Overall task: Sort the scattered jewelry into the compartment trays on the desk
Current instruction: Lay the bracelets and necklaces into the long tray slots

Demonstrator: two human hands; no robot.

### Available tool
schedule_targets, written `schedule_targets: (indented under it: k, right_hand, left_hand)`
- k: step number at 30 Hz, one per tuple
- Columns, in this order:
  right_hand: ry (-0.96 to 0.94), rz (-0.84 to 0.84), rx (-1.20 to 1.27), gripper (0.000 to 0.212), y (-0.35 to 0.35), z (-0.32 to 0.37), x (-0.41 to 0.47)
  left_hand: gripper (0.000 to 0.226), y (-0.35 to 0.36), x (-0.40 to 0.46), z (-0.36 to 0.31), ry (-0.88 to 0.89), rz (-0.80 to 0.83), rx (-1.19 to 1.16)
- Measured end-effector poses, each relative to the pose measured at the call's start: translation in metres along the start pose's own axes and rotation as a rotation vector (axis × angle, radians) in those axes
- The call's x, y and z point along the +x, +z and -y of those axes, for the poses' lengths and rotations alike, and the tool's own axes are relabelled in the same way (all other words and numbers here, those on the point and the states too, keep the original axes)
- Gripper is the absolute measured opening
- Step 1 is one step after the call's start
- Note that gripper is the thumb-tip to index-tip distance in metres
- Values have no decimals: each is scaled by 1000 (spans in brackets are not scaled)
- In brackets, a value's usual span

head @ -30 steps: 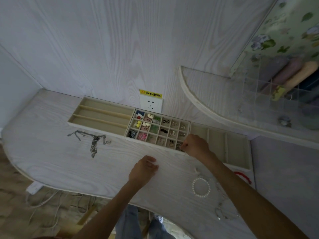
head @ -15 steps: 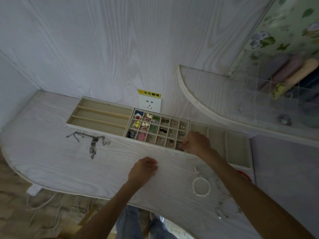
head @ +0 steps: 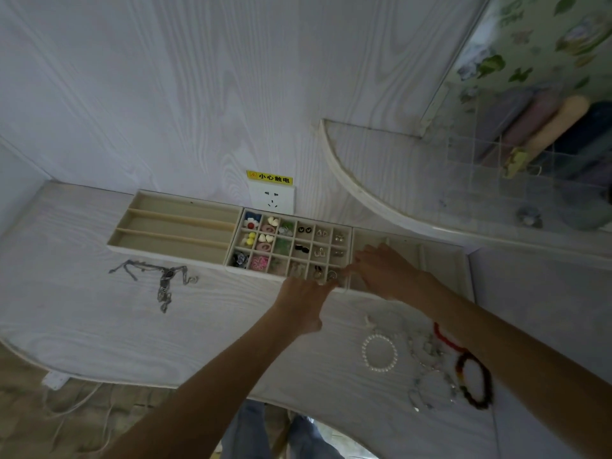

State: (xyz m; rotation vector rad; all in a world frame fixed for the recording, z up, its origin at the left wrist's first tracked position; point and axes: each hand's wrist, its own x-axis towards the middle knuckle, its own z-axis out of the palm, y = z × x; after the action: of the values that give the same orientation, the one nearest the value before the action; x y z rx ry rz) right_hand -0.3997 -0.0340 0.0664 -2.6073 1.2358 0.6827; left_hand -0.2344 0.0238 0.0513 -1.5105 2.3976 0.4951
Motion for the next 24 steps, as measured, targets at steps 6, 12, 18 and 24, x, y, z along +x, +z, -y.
schedule_targets:
  k: [6, 12, 18, 24]
  right_hand:
    - [7, 109, -61, 45, -15, 1, 6]
    - [19, 172, -106, 48, -11, -1, 15]
    - [15, 178, -120, 49, -14, 2, 13]
    - [-4, 167, -148, 48, -13, 2, 16]
  left_hand:
    - [93, 6, 24, 4, 30, 73, 159]
    - [84, 2, 28, -2, 32, 41, 183]
    - [81, 10, 31, 0, 49, 22, 209]
    - [74, 12, 31, 5, 49, 32, 211]
